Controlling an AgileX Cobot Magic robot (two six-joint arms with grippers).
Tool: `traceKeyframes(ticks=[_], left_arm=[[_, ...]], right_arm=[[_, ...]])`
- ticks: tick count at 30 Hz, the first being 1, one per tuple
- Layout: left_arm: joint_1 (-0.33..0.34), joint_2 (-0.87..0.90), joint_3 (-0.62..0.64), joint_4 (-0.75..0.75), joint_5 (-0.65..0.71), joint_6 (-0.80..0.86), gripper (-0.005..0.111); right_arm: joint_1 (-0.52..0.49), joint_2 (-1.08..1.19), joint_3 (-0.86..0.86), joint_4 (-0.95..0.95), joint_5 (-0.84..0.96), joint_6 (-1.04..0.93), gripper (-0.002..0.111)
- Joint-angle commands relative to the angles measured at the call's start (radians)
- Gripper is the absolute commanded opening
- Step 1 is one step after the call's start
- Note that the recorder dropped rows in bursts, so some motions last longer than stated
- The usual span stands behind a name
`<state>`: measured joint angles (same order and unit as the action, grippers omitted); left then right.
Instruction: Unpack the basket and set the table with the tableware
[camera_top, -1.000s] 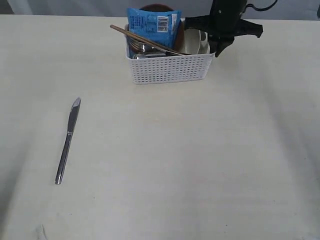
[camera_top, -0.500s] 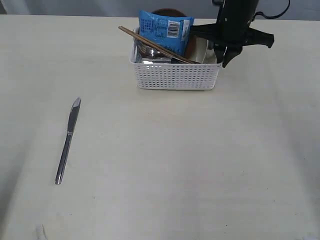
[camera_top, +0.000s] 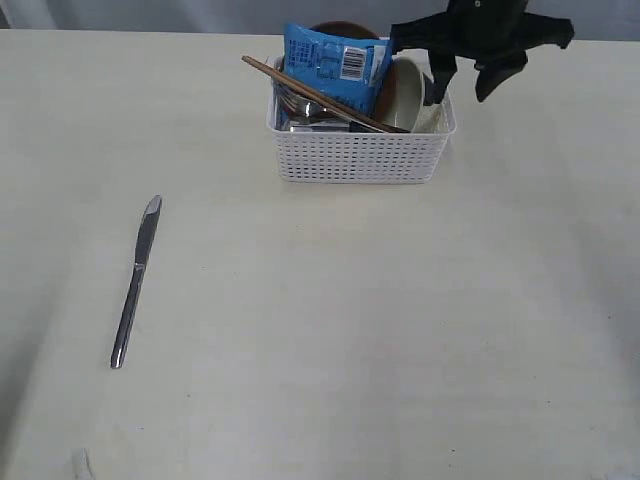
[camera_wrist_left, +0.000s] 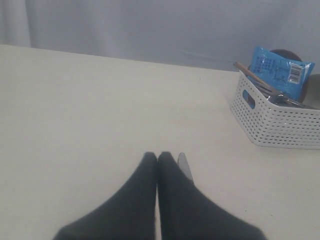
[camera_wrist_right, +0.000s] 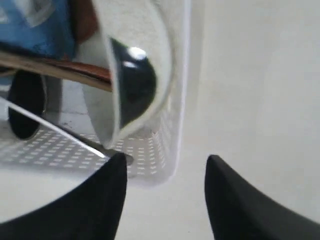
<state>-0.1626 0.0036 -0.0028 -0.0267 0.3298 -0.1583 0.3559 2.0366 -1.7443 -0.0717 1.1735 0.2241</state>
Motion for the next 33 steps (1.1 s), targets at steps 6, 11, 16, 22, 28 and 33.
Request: traceKeyframes(ticks=[6, 11, 16, 22, 28, 33], left_arm=[[0.001, -0.004, 0.003, -0.001, -0.009, 0.001, 0.0], [0.001, -0.004, 0.003, -0.001, -0.009, 0.001, 0.0], [0.001, -0.004, 0.003, -0.001, -0.009, 0.001, 0.0], [0.001, -0.004, 0.003, -0.001, -0.009, 0.001, 0.0], [0.001, -0.004, 0.003, -0.001, -0.009, 0.001, 0.0], [0.001, -0.004, 0.003, -0.008, -0.009, 0.001, 0.0]], right_arm=[[0.117, -0.015, -0.078, 0.172, -0.127, -0.486, 0.046], [0.155, 0.063, -0.174, 0.167, -0.135, -0.536, 0.046], [0.158, 0.179, -0.293, 0.156, -0.086, -0.562, 0.046], [0.158, 0.238, -0.313, 0.161, -0.059, -0.705, 0.046], [0.158, 0.276, -0.313, 0.161, -0.09, -0.715, 0.046], [0.158, 0.289, -0.313, 0.187, -0.099, -0.719, 0.035]])
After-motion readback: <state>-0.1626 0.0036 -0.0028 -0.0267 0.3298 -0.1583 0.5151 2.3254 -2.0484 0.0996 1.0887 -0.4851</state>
